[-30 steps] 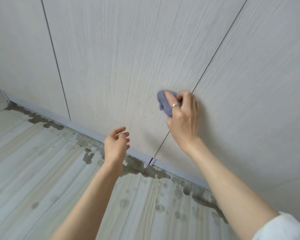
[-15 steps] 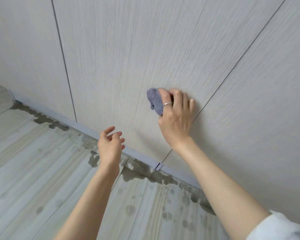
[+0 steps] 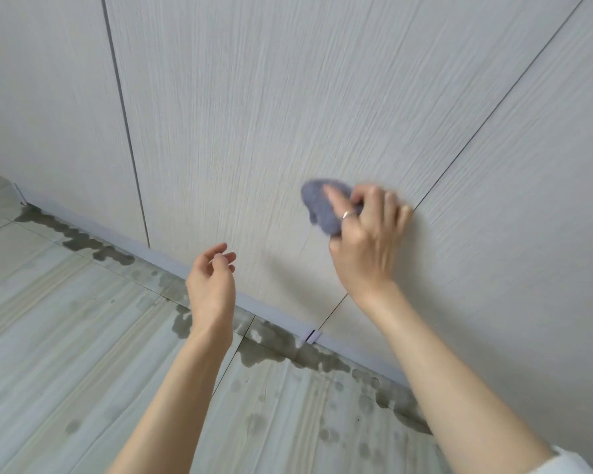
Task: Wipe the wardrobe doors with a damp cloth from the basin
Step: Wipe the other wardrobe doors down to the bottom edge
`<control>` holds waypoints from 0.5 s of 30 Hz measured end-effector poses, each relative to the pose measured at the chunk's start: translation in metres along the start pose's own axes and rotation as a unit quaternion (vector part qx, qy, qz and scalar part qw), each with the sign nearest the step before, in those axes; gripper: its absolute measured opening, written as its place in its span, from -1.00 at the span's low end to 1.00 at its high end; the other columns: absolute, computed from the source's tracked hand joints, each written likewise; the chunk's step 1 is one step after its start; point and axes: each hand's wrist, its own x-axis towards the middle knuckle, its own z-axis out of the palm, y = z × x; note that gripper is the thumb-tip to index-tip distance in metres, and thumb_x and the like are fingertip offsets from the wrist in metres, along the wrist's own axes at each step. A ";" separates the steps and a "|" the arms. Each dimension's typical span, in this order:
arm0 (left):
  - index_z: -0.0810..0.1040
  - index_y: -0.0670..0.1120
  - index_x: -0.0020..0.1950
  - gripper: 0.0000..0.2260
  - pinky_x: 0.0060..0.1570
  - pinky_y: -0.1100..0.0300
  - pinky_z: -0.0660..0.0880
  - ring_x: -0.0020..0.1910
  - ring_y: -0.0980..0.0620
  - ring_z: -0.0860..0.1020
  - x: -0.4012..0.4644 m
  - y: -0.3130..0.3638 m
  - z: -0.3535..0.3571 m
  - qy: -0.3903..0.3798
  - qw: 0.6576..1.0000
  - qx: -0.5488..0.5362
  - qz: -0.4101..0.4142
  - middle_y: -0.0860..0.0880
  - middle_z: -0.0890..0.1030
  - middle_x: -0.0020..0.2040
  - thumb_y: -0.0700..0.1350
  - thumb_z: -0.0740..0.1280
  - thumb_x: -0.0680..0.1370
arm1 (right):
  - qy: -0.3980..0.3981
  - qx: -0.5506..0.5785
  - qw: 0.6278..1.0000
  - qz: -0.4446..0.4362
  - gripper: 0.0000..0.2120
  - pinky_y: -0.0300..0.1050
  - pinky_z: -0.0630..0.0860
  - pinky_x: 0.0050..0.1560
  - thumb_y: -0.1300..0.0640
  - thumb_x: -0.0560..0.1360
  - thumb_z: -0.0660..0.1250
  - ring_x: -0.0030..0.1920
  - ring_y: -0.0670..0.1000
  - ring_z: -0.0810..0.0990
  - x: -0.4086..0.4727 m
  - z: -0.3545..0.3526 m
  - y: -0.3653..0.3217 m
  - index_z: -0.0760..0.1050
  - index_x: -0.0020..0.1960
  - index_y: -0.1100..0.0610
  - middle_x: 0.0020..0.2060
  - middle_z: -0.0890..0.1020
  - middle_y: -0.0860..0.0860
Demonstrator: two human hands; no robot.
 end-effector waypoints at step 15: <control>0.48 0.01 0.11 -0.76 0.07 0.16 0.45 0.01 0.09 0.55 -0.036 0.015 0.048 -0.109 0.988 0.084 0.075 0.08 0.59 -0.05 -0.21 0.07 0.60 | -0.065 -0.045 0.994 -0.077 -0.65 -0.05 0.14 -0.22 0.32 0.33 0.21 -0.23 0.08 0.33 -0.007 -0.072 0.088 0.66 -0.05 0.05 -0.34 0.51 0.09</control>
